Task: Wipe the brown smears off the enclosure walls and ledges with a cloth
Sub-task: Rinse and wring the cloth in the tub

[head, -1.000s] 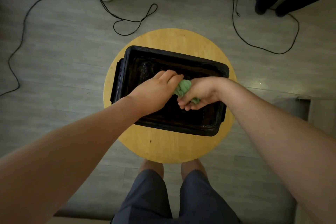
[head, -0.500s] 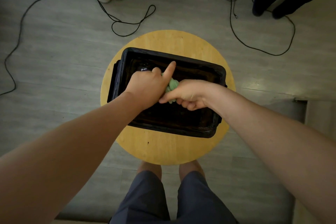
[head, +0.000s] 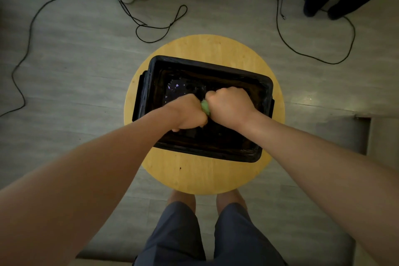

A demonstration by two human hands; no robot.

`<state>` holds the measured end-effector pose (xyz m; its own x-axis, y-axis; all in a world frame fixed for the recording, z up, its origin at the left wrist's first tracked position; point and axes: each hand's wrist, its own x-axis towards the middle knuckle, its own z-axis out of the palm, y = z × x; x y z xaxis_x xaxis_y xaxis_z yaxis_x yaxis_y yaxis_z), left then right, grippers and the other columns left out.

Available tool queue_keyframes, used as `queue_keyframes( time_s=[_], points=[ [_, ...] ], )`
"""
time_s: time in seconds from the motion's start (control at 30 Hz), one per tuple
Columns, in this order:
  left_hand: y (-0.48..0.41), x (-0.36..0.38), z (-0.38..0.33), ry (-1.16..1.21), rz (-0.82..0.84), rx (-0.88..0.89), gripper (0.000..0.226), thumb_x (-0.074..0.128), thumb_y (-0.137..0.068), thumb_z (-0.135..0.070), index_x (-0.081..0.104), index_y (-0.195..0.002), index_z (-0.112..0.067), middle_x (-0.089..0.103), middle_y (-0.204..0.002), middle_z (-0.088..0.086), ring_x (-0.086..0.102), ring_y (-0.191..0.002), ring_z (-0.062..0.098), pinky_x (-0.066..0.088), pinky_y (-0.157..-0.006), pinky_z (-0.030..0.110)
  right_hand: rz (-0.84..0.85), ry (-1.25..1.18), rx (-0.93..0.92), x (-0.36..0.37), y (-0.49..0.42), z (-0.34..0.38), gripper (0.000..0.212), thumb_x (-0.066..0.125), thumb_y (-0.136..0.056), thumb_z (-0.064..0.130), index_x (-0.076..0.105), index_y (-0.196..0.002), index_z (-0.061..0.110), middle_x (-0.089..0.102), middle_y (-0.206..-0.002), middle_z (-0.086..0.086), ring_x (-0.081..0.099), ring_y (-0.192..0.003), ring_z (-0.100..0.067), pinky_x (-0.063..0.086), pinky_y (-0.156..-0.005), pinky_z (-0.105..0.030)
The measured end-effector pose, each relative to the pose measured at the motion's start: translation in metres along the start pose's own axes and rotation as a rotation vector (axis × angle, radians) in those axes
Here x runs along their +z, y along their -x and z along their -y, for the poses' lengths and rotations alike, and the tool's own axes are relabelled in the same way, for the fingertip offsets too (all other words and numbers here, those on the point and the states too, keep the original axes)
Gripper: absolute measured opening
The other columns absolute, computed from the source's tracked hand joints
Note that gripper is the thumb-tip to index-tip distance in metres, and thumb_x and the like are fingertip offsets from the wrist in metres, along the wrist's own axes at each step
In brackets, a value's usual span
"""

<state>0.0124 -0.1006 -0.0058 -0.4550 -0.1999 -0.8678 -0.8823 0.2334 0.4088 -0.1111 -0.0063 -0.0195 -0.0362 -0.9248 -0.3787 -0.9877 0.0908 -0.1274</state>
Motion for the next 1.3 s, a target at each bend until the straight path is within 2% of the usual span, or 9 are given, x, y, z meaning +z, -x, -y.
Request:
queue_keyframes(
  time_s=[0.17,0.47,0.6,0.7,0.9,1.0,1.07,1.17,1.3],
  points=[
    [0.005,0.008,0.004,0.440,0.134,-0.094,0.024,0.066,-0.083,-0.004,0.047,-0.074,-0.015,0.033,-0.052,0.000,0.024,-0.044,0.015,0.022,-0.046,0.026,-0.081,0.052,-0.116,-0.003,-0.001,-0.006,0.009,0.058,-0.091,0.015,0.063,-0.092,0.008,0.071,-0.081,-0.011,0.070,-0.069,-0.036,0.040,-0.051,-0.034],
    [0.009,0.013,0.005,0.623,0.324,-0.194,0.034,0.068,-0.086,-0.010,0.041,-0.068,-0.022,0.033,-0.057,-0.003,0.019,-0.048,0.012,0.016,-0.045,0.023,-0.204,0.080,-0.210,0.006,-0.003,-0.013,0.020,0.078,-0.079,0.019,0.062,-0.071,0.011,0.061,-0.059,-0.005,0.060,-0.044,-0.030,0.032,-0.041,-0.025],
    [0.005,0.023,0.002,0.242,0.112,-0.084,0.016,0.066,-0.091,-0.017,0.051,-0.094,-0.012,0.048,-0.066,0.001,0.043,-0.050,0.014,0.034,-0.044,0.024,0.231,-0.097,-0.125,-0.002,-0.001,-0.012,0.023,0.065,-0.088,0.032,0.052,-0.072,0.023,0.056,-0.070,0.005,0.057,-0.063,-0.020,0.040,-0.048,-0.029],
    [0.002,0.022,0.009,-0.152,-0.102,0.073,0.061,0.068,-0.094,-0.025,0.029,-0.136,-0.005,0.057,-0.098,0.011,0.055,-0.073,0.018,0.039,-0.054,0.028,0.378,-0.387,0.044,0.000,0.001,-0.007,0.019,0.068,-0.087,0.029,0.059,-0.073,0.020,0.062,-0.072,0.002,0.061,-0.067,-0.019,0.044,-0.052,-0.031],
    [0.008,0.016,0.023,-0.510,-0.315,0.337,0.056,0.069,-0.093,-0.020,0.028,-0.128,-0.008,0.028,-0.139,0.018,0.056,-0.082,0.031,0.044,-0.067,0.038,0.630,-0.897,0.307,0.005,0.002,-0.001,0.019,0.074,-0.089,0.016,0.064,-0.105,0.014,0.067,-0.088,-0.006,0.065,-0.071,-0.017,0.056,-0.057,-0.028],
    [0.010,0.012,0.024,-0.651,-0.417,0.466,0.055,0.070,-0.091,-0.019,0.039,-0.135,-0.007,0.032,-0.141,0.014,0.051,-0.113,0.034,0.053,-0.087,0.041,0.744,-1.136,0.481,0.006,0.007,-0.001,0.021,0.070,-0.094,0.005,0.065,-0.115,0.007,0.070,-0.102,-0.010,0.070,-0.085,-0.019,0.063,-0.070,-0.030],
    [0.007,0.009,0.025,-0.741,-0.452,0.523,0.048,0.066,-0.094,-0.017,0.047,-0.138,-0.010,0.042,-0.138,0.012,0.048,-0.119,0.031,0.054,-0.092,0.043,0.803,-1.234,0.556,0.008,0.009,-0.003,0.020,0.069,-0.096,0.004,0.064,-0.115,0.004,0.071,-0.108,-0.014,0.074,-0.091,-0.023,0.064,-0.073,-0.033],
    [0.003,0.010,0.023,-0.792,-0.391,0.526,0.057,0.059,-0.094,-0.004,0.043,-0.148,-0.009,0.050,-0.139,0.012,0.048,-0.122,0.029,0.052,-0.099,0.042,0.851,-1.346,0.627,0.006,0.008,-0.006,0.013,0.067,-0.099,0.005,0.065,-0.111,0.003,0.074,-0.093,-0.011,0.069,-0.070,-0.014,0.059,-0.061,-0.026],
    [0.003,0.015,0.018,-0.792,-0.356,0.460,0.072,0.064,-0.091,-0.005,0.028,-0.154,-0.006,0.043,-0.138,0.015,0.049,-0.124,0.031,0.053,-0.099,0.041,0.802,-1.196,0.605,-0.001,0.008,-0.007,0.015,0.074,-0.096,0.022,0.064,-0.097,0.010,0.052,-0.065,0.000,0.036,-0.047,-0.009,0.029,-0.044,-0.022]
  ],
)
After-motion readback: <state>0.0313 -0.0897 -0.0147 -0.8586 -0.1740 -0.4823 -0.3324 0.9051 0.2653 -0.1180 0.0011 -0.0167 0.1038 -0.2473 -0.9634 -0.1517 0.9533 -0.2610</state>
